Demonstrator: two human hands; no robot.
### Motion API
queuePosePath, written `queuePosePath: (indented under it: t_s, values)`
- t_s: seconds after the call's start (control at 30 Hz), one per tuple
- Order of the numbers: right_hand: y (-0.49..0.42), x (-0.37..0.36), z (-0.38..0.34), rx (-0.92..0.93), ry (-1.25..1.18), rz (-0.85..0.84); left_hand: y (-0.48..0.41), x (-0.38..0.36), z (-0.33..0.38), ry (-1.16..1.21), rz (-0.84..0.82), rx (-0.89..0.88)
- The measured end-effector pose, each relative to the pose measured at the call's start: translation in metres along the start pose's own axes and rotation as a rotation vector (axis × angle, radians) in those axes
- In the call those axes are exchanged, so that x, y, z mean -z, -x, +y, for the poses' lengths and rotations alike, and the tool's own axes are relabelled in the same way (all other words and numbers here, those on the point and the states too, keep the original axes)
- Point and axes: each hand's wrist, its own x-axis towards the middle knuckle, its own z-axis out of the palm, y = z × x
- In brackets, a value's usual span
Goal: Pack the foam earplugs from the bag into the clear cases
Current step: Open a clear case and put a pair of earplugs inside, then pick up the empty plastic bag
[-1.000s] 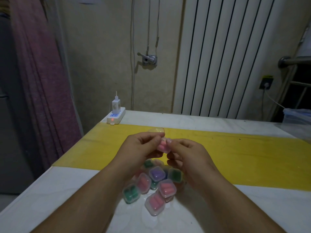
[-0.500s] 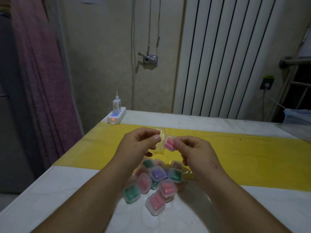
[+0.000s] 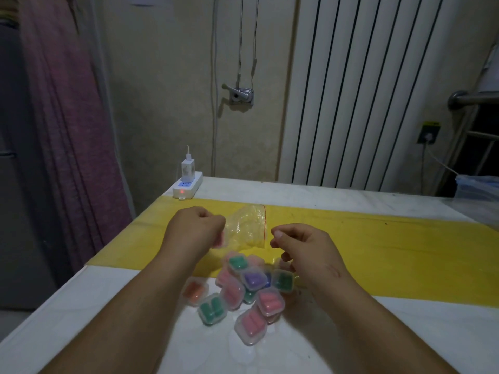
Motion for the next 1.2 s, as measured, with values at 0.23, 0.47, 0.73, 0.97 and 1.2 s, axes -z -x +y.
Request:
queuePosePath:
  t_s: [0.23,0.47,0.73,0.97,1.2]
  values:
    - [-0.001,0.001,0.0,0.035,0.045,0.012,-0.013,0.005,-0.013,-0.581,-0.132,0.038]
    - [-0.001,0.001,0.002,0.049,0.067,0.006,-0.015,0.002,-0.025,-0.649,-0.228,0.052]
    - [-0.004,-0.002,0.008,0.061,0.091,0.014,-0.002,-0.012,-0.016,-0.635,-0.113,-0.35]
    - [-0.005,-0.005,0.011,0.066,0.095,0.012,0.002,-0.02,-0.014,-0.697,-0.237,-0.322]
    - [-0.006,-0.005,0.012,0.075,0.095,0.01,0.001,-0.025,-0.019,-0.78,-0.251,-0.296]
